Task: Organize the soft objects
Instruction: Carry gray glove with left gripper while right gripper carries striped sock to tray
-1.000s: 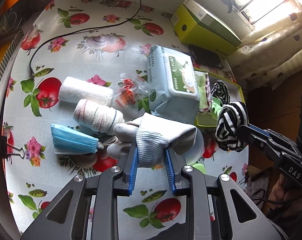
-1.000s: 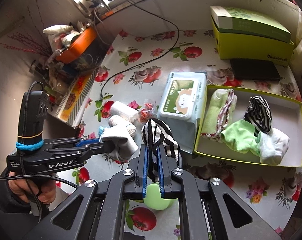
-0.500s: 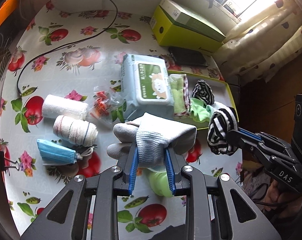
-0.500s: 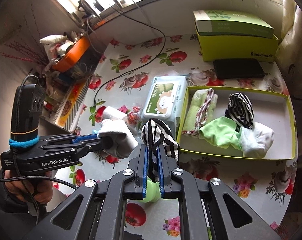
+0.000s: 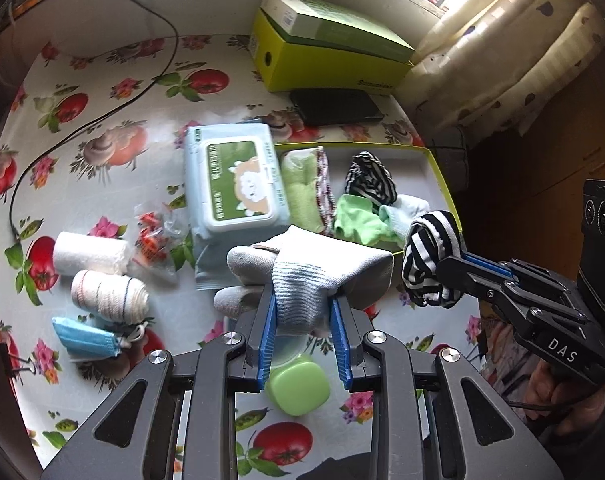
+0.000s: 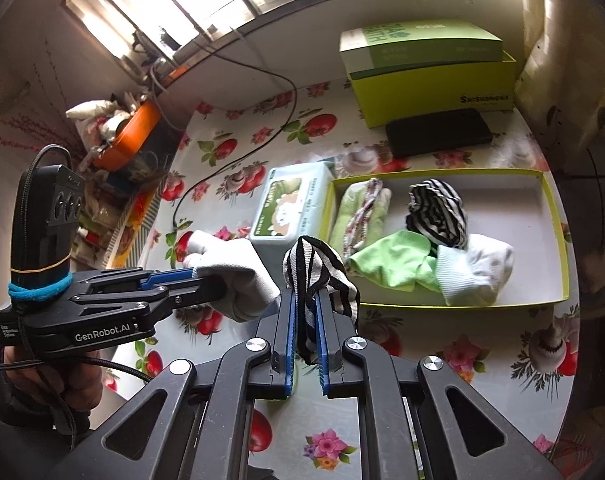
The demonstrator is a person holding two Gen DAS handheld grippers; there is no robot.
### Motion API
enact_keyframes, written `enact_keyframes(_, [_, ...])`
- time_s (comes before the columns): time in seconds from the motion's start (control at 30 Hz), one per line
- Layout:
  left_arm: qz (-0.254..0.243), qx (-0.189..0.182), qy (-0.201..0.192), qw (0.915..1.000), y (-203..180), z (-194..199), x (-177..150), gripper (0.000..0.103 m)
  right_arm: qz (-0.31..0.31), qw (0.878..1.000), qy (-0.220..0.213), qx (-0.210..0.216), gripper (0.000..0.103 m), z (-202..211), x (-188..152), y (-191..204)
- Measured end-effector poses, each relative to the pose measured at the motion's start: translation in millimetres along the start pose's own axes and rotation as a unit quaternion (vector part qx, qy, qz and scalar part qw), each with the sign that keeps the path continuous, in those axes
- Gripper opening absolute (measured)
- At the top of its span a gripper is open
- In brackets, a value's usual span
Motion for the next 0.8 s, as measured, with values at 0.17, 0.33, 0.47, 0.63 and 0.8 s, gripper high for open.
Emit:
enact_keyframes(0.17, [-0.019, -0.002, 0.009, 0.9998, -20.3, -11.5, 3.3, 0.026, -0.022, 1.000, -0.004, -0.011, 0.009, 6.9, -5.3, -22.2])
enact_keyframes(0.33, [-0.035, -0.002, 0.017, 0.9993, -35.7, -22.3, 7.6, 0.026, -0.037, 0.999, -0.009, -0.021, 0.009, 11.2, -7.1, -41.5])
enact_keyframes(0.47, [-0.046, -0.002, 0.022, 0.9987, -47.1, -30.8, 10.9, 0.026, -0.048, 0.998, -0.012, -0.027, 0.009, 12.5, -7.3, -55.2])
enact_keyframes(0.63, [-0.059, -0.002, 0.033, 0.9977, -59.1, -44.3, 16.0, 0.026, -0.061, 0.997, -0.013, -0.037, 0.009, 12.5, -8.1, -73.3])
enact_keyframes(0.8, [-0.066, -0.003, 0.040, 0.9970, -69.5, -57.1, 22.8, 0.026, -0.070, 0.996, -0.013, -0.048, 0.009, 11.2, -7.3, -90.5])
Point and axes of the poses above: each gripper's, at about its wrist camera, not at the fingertips, and z roughly against the way its jaws point, y to its left, x to its top, the point moved 8 cm from there along -z, roughly the way its jaws point, and after that the axes turned 10 degrees about z, right-handed, at the moved point
